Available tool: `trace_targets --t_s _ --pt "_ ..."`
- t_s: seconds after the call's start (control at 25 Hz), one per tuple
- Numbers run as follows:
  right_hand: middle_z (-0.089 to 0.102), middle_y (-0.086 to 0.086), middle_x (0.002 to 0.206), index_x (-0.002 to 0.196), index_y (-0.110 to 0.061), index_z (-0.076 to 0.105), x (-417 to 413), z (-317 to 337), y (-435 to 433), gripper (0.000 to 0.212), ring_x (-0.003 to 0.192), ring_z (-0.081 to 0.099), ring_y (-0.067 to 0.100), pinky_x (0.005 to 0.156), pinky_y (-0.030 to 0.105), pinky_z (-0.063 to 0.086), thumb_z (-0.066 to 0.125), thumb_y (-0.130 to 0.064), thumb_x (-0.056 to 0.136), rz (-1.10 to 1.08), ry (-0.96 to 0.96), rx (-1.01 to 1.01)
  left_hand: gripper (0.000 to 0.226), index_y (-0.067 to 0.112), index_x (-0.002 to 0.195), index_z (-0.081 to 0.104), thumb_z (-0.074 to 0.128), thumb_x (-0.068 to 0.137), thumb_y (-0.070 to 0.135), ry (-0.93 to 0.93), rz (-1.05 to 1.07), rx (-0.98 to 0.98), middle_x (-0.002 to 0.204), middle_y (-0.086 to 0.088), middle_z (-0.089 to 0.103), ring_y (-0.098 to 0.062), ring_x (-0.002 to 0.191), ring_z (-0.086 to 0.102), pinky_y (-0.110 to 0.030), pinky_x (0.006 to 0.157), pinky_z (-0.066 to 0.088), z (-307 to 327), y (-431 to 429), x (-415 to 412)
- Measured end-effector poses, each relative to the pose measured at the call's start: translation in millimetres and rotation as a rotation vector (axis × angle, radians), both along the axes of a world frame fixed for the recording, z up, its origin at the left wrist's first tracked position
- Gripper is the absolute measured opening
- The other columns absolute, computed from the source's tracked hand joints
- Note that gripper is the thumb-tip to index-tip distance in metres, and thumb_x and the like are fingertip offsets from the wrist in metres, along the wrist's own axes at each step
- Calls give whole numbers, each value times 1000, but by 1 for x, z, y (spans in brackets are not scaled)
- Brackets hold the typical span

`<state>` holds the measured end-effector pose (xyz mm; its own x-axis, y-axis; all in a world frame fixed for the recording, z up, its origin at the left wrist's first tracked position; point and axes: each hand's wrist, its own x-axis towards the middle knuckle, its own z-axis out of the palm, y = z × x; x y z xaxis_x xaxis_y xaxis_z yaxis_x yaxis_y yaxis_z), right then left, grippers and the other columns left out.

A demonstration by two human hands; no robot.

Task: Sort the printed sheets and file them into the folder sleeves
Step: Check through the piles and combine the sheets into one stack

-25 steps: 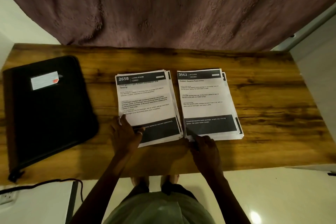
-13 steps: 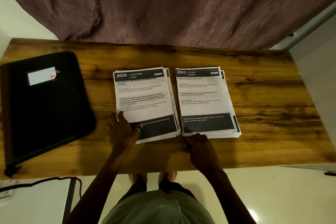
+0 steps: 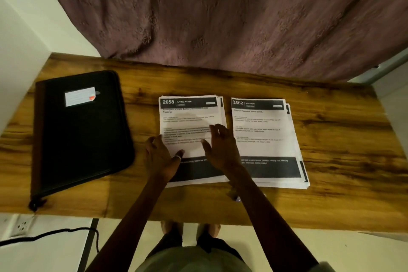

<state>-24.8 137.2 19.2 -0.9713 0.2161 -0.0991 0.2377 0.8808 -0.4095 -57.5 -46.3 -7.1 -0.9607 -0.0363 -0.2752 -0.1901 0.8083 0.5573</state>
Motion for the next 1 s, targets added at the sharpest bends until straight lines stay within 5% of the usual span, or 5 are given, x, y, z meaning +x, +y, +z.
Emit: trace_targets --t_s 0.16,0.52,0.76,1.0 --pt "28 13 151 148 -15 26 -25 -22 -8 80 139 30 32 109 48 39 65 -48 87 57 -176 115 74 13 146 37 73 86 37 78 -68 -51 147 -14 42 -35 137 34 -47 106 40 1 -11 -33" --pt "23 12 151 148 -16 24 -22 -31 -6 90 139 25 30 112 49 36 66 -59 81 -75 -189 57 51 16 138 53 69 92 32 67 3 70 143 -13 51 -32 129 49 -40 94 50 -1 -6 -55" --pt "26 11 149 147 -15 27 -19 -32 -7 92 137 27 29 110 46 37 70 -58 77 -119 -145 11 63 12 143 47 73 87 22 212 -89 -97 147 -19 42 -39 132 43 -47 97 48 7 -3 -40" --pt "39 11 137 139 -13 35 -18 -27 6 87 129 39 30 100 46 48 84 -36 71 -393 -75 -252 53 17 131 52 76 86 25 -55 -209 156 135 -9 51 -26 119 58 -38 91 58 -15 4 -28"
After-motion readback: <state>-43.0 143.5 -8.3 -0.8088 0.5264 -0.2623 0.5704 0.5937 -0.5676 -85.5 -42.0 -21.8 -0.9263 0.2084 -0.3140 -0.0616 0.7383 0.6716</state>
